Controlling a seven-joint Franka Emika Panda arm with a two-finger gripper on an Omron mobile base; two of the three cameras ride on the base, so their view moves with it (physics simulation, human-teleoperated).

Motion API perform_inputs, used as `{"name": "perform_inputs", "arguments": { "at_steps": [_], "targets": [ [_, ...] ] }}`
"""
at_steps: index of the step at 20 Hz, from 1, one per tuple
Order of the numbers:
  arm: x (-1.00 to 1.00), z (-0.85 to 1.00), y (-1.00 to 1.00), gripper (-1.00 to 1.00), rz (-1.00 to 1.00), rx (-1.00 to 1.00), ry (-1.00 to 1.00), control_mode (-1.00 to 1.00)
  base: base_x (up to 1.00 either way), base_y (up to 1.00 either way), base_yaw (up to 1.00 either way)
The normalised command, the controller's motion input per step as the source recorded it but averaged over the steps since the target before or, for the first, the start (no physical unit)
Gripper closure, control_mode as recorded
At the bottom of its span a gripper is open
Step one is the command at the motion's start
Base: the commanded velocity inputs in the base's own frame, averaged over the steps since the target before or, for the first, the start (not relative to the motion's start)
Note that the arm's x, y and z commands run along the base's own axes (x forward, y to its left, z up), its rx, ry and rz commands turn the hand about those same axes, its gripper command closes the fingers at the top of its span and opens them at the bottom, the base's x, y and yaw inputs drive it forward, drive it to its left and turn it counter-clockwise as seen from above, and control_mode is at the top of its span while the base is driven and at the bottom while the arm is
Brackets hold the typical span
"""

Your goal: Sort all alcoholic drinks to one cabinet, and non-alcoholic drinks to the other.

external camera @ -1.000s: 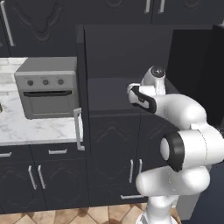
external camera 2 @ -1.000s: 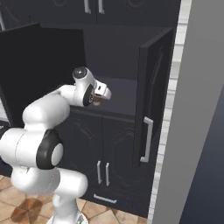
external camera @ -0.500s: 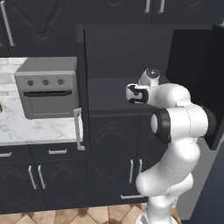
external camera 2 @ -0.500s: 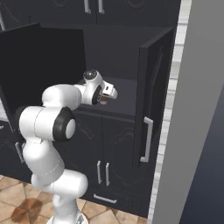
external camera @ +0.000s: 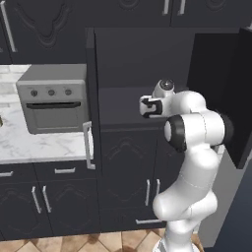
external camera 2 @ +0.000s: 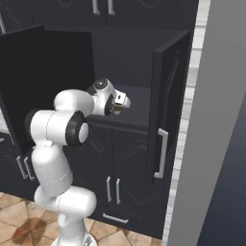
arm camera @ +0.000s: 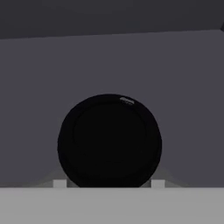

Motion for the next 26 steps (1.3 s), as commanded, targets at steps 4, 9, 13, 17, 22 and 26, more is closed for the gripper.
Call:
{"name": "perform_inputs", "arguments": {
  "at_steps": [4, 9, 13, 17, 22, 26],
  "targets": [
    [0.39, -0.04, 0.0, -1.0, 0.0, -0.03, 0.0, -1.0, 0.0, 0.0, 0.0],
    [0.17, 0.0, 0.0, -1.0, 0.0, 0.0, 0.0, -1.0, 0.0, 0.0, 0.0],
    [-0.14, 0.01, 0.0, -1.0, 0.0, 0.0, 0.0, -1.0, 0.0, 0.0, 0.0],
    [-0.92, 0.03, 0.01, -1.0, 0.0, 0.0, 0.0, -1.0, 0.0, 0.0, 0.0],
    [-1.0, 0.01, 0.0, -1.0, 0.0, 0.0, -0.01, -1.0, 0.0, 0.0, 0.0],
    [-1.0, 0.1, 0.0, -1.0, 0.0, 0.0, -0.05, -1.0, 0.0, 0.0, 0.0]
  ]
}}
